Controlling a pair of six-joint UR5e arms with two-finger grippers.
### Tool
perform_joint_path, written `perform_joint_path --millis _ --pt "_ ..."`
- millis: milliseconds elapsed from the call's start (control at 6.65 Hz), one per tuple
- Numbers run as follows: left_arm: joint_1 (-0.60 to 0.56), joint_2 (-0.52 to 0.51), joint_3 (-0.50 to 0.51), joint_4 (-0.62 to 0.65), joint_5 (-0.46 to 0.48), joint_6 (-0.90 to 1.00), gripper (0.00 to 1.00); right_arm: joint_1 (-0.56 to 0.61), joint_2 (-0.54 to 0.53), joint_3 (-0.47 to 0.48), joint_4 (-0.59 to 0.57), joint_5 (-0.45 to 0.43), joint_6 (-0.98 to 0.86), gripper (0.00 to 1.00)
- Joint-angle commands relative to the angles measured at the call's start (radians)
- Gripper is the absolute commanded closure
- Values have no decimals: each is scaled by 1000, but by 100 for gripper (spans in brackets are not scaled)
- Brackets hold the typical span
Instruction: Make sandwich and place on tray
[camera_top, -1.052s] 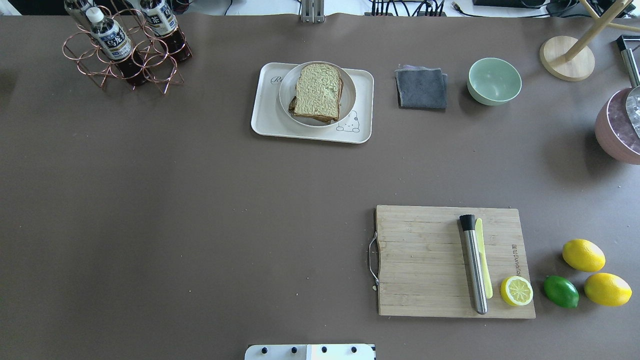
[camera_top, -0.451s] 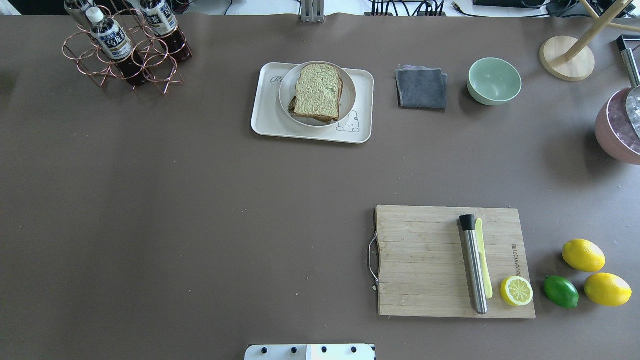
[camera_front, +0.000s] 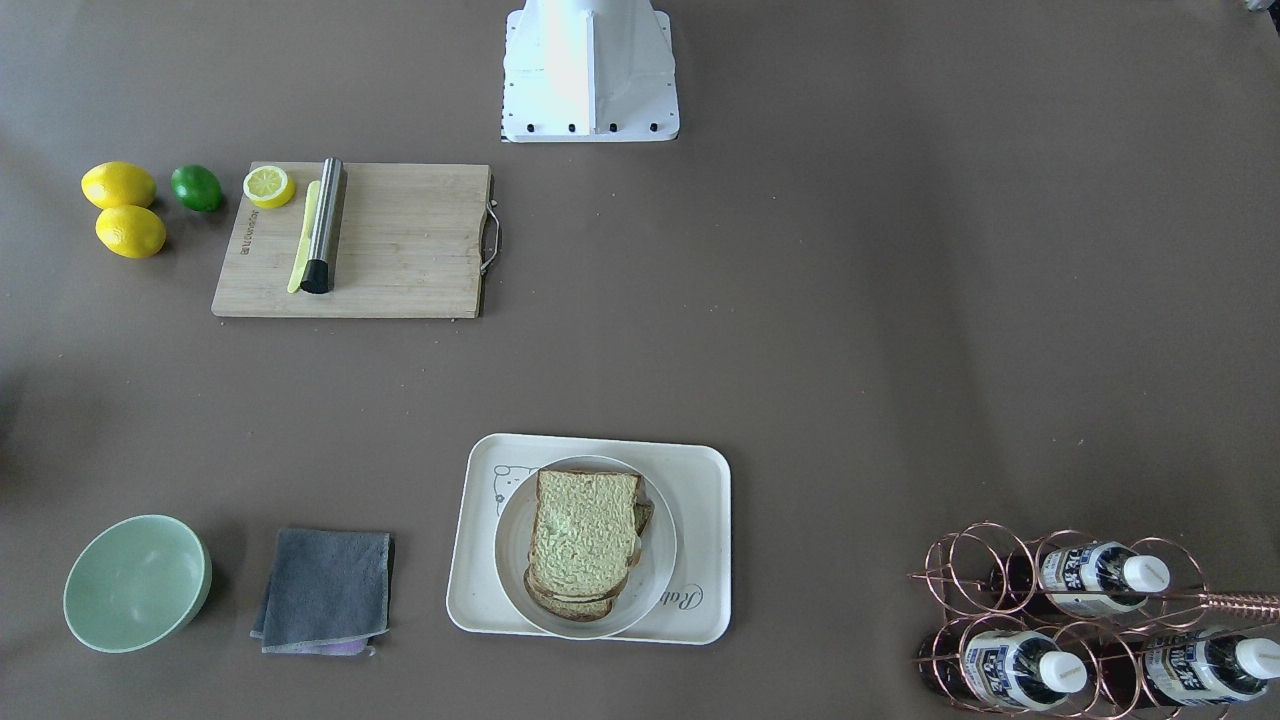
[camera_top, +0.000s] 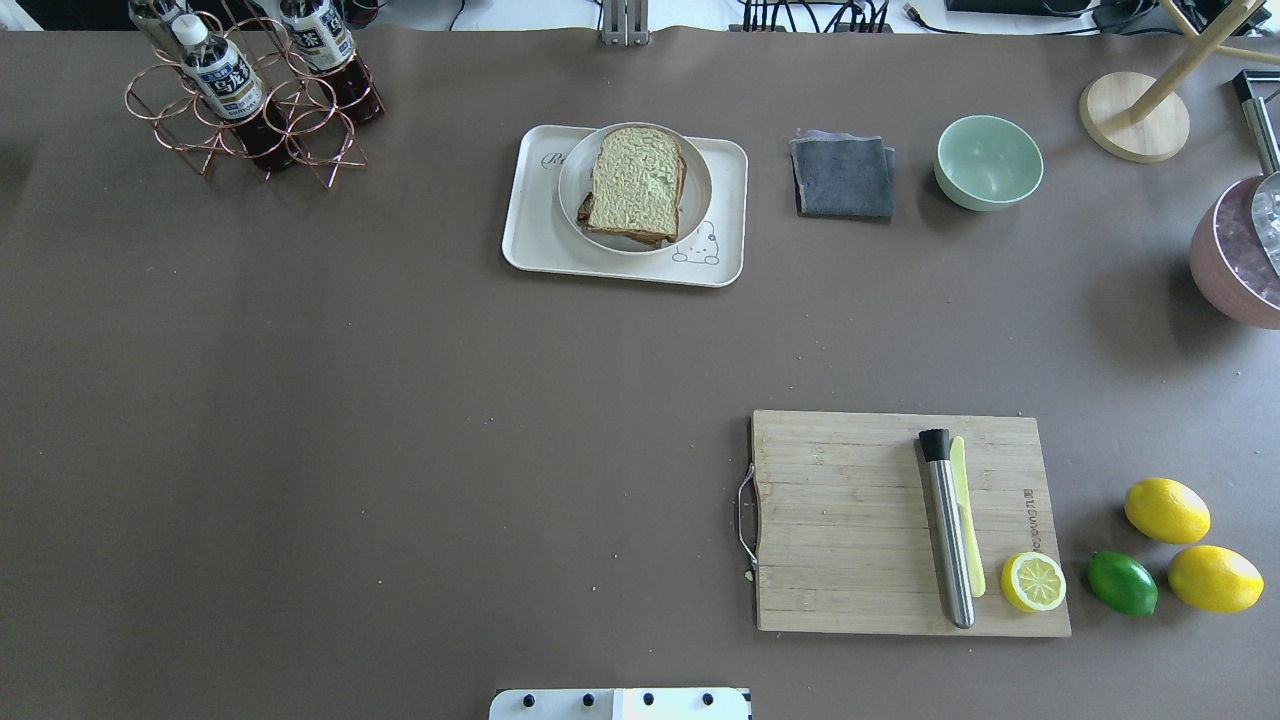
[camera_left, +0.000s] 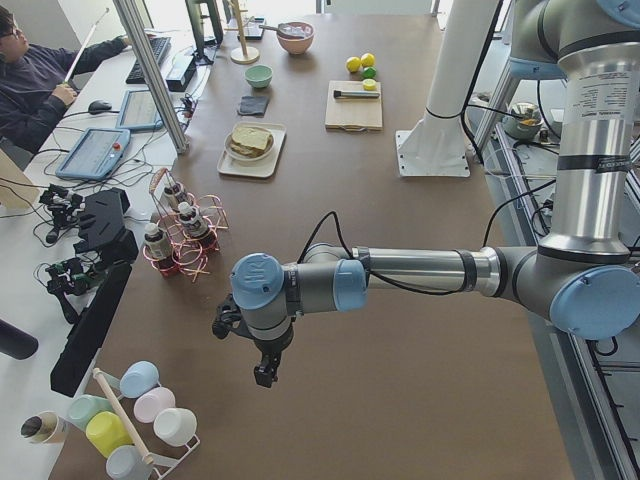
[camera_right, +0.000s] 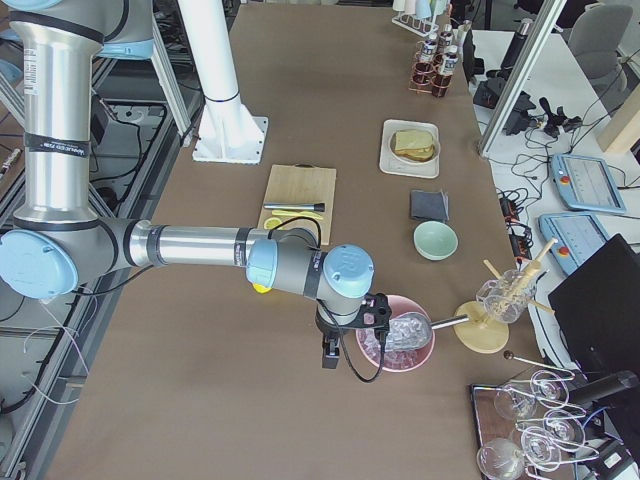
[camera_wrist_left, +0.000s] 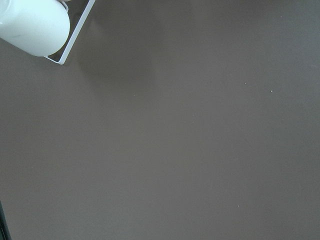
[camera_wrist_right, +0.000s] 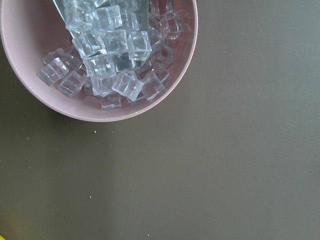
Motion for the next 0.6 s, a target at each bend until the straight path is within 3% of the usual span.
perform_joint_path --millis 0,451 --pt "0 4 1 0 0 0 2 0 -7 -1 0 0 0 0" --pt "0 5 2 0 0 0 2 0 -12 0 0 0 -2 0"
